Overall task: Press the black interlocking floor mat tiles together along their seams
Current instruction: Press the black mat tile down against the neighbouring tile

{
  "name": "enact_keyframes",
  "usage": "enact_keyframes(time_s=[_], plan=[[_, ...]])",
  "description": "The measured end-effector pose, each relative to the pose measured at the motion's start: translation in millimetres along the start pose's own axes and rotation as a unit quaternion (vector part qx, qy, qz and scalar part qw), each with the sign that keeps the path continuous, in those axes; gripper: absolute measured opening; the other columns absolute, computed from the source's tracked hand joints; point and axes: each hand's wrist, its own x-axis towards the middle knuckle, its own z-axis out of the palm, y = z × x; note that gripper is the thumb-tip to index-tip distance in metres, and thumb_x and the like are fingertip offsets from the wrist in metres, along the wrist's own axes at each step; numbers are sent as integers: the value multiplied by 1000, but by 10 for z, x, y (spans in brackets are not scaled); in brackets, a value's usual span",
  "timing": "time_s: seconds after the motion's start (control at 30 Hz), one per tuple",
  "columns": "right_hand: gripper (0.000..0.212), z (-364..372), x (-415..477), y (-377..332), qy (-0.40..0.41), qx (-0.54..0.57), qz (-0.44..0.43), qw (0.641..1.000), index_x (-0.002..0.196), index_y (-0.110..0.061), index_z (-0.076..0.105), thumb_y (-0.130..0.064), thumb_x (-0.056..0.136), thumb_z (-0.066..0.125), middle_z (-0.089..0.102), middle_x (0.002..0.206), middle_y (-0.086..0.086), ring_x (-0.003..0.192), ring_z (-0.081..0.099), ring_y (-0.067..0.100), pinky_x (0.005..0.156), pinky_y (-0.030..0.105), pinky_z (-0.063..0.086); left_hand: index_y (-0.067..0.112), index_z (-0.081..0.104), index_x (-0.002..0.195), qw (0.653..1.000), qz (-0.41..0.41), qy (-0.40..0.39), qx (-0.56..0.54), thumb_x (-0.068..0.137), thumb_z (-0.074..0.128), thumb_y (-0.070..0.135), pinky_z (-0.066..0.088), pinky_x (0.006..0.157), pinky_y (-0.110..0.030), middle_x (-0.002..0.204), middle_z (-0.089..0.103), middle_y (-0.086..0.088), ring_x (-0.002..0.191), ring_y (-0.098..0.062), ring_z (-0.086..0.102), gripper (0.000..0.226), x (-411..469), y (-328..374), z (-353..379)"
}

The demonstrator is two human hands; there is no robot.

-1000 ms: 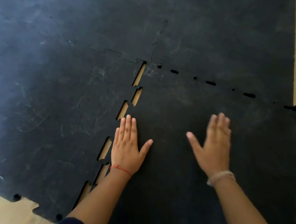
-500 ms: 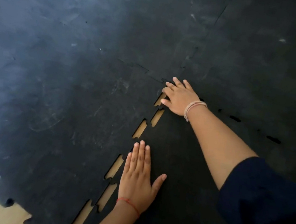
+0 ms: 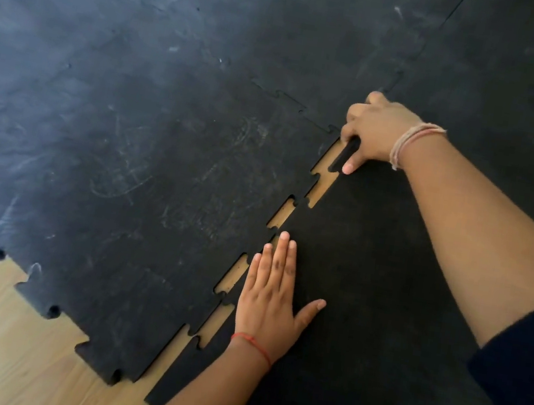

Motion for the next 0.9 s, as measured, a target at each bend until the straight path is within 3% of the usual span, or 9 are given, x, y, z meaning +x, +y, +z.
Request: enact_keyframes(time_s=[0.07,0.17,0.27,0.37,0.53,0.63,0.7,0.8,0.9], plan=[[53,-26,-100,46,41,4,-1,999,115,-24,59,-55,72,65,49,121,4,116,34,29,87,47,42,7,16,142,1000,1,15,-6,84,24,67,18,110,-45,151,16,-10,120,-27,45,84,0,13,-45],[53,-100,-215,65,62,22,24,998,109,-25,61,-58,67,67,53,110,6,108,47,29,84,43,43,15,24,140,999,12,47,-20,74,35,73,41,90,-57,142,23,-9,97,-25,55,88,70,-9,-147],[51,-183,-342,92,94,47,41,994,102,-25,64,-57,63,70,48,99,7,100,52,30,77,39,42,21,31,135,995,33,74,-50,61,48,77,47,64,-41,124,29,-8,86,-26,56,95,140,-45,-287],[47,-247,-460,171,122,55,52,990,99,-24,65,-53,63,73,45,95,6,99,51,32,73,39,42,21,34,134,991,62,104,-48,57,56,75,43,58,-37,115,31,-7,83,-26,55,96,205,-70,-408],[50,-186,-192,179,109,61,82,989,105,-23,65,-52,65,72,52,108,13,103,51,35,79,43,45,25,23,142,1000,24,-2,-9,66,55,72,36,75,-43,126,39,-15,101,-31,43,95,432,-158,-438],[51,26,52,143,67,82,83,991,110,-23,63,-51,68,71,52,113,14,105,50,35,80,42,43,23,1,145,998,16,-53,21,83,32,67,18,104,-49,152,10,-11,133,-33,8,82,244,-158,-276],[50,120,176,154,47,113,71,990,112,-23,62,-49,70,70,54,116,14,108,49,35,85,43,44,19,2,145,998,21,-47,18,88,25,62,-2,112,-46,153,-3,-9,137,-28,-12,75,124,-165,-169],[52,286,242,31,17,155,11,988,123,-16,57,-42,78,65,48,136,12,124,40,32,100,45,35,11,11,144,999,-41,-6,4,89,27,58,-1,110,-40,152,5,-12,138,-24,-4,74,-81,-218,-130],[61,612,59,-427,64,177,-46,981,138,-16,39,-48,87,49,24,153,4,140,15,26,111,48,16,2,14,142,986,-162,30,-25,89,29,55,3,110,-37,150,13,-17,138,-25,3,77,-492,-317,-173]])
